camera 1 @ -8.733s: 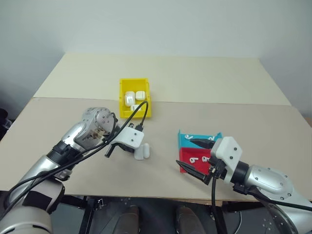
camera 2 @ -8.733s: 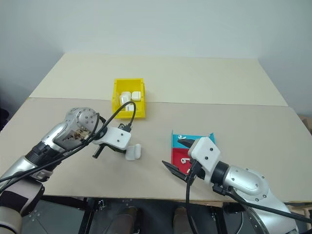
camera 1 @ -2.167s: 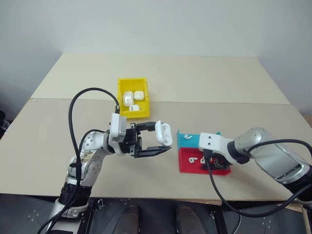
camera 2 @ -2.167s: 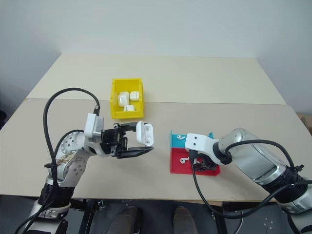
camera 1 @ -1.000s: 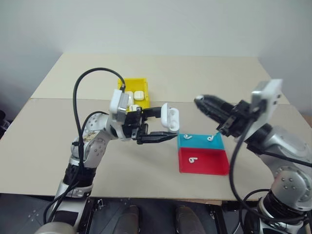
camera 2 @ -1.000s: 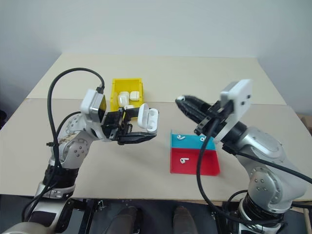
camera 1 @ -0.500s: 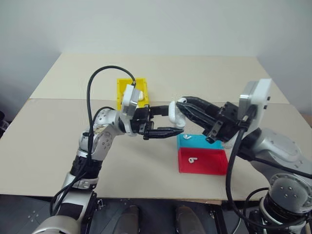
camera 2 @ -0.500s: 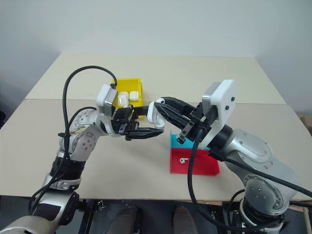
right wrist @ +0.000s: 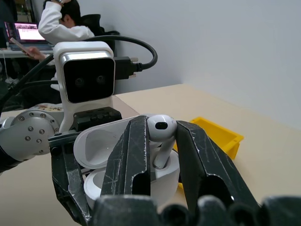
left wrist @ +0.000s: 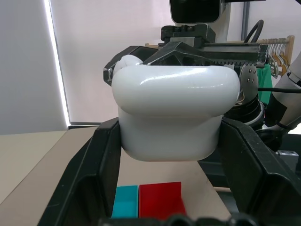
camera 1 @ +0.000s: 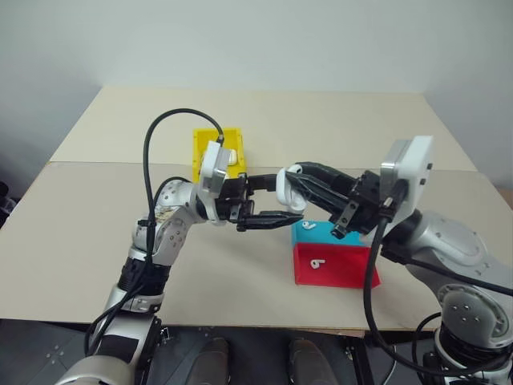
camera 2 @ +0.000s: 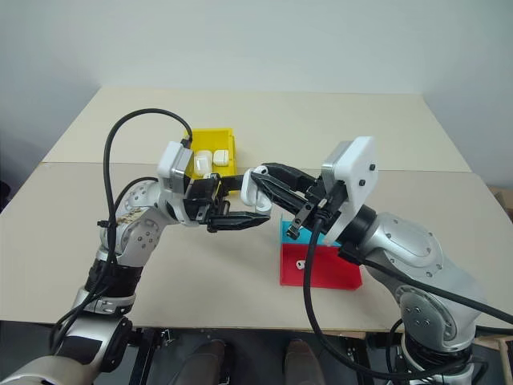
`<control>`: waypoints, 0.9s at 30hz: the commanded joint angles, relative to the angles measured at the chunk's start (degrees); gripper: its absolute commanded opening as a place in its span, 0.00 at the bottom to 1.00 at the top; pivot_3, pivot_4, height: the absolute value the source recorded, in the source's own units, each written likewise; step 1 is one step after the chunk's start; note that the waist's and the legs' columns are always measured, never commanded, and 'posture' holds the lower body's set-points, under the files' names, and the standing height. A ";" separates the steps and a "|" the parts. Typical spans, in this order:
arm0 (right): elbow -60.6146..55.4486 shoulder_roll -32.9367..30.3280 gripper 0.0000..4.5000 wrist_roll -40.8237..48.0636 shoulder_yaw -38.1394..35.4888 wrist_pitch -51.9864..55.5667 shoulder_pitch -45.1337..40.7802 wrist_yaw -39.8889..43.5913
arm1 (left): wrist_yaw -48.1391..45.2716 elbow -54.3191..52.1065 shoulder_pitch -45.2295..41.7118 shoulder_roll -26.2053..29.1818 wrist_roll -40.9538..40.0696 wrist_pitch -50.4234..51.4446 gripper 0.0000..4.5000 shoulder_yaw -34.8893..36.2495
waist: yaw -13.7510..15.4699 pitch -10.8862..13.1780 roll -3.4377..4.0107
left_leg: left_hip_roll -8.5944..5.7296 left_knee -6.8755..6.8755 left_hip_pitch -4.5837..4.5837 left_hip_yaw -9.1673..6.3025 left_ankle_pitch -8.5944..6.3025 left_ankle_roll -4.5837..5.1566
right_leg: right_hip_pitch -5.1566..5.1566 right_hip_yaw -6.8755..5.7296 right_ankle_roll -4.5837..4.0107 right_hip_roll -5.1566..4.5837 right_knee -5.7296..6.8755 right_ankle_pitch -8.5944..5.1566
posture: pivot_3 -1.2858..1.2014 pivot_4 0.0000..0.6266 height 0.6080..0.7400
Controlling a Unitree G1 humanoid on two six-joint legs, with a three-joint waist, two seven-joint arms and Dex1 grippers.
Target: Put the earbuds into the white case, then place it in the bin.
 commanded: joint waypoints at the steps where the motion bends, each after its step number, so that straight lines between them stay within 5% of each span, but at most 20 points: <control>1: 0.70 -1.70 0.14 -1.50 0.37 -0.93 0.77 -0.45 | -0.94 -2.10 -0.69 -1.16 -0.81 -2.73 0.62 1.23 | 0.02 0.00 0.00 | 0.00 0.00 0.00 0.00 0.00 0.00 | 0.00 0.00 0.00 0.00 0.00 0.00 | 0.52 0.24 1.00; 2: 0.82 -2.19 0.14 -1.36 0.37 -1.16 1.00 -0.17 | -0.88 -2.01 -0.68 -1.33 -0.66 -3.02 0.62 1.30 | 0.03 0.00 0.00 | 0.00 0.00 0.00 0.00 0.00 0.00 | 0.01 0.00 0.00 0.00 0.00 0.00 | 0.52 0.24 1.00; 3: 0.93 -2.58 0.31 -1.18 0.40 -1.39 1.18 -0.02 | -0.86 -1.95 -0.67 -1.44 -0.53 -3.19 0.62 1.36 | 0.03 0.00 0.00 | 0.00 0.00 0.01 0.00 0.00 0.00 | 0.01 0.00 0.00 0.00 0.00 0.00 | 0.52 0.24 1.00; 12: 1.42 -5.89 0.96 0.61 0.56 -2.78 2.15 1.77 | -0.69 -1.31 -0.78 -2.25 0.44 -4.23 0.62 2.21 | 0.04 0.00 0.00 | 0.00 0.00 0.00 0.00 0.00 0.00 | 0.02 0.00 0.00 0.00 -0.01 0.00 | 0.52 0.24 1.00; 27: 3.30 -8.27 0.99 9.51 -6.70 -4.27 3.34 3.46 | -1.12 -0.06 -0.47 -1.54 1.87 -4.82 0.62 2.10 | 0.08 0.01 -0.01 | 0.00 0.00 -0.01 0.00 0.00 0.00 | 0.02 0.00 0.00 -0.01 -0.03 0.00 | 0.52 0.24 1.00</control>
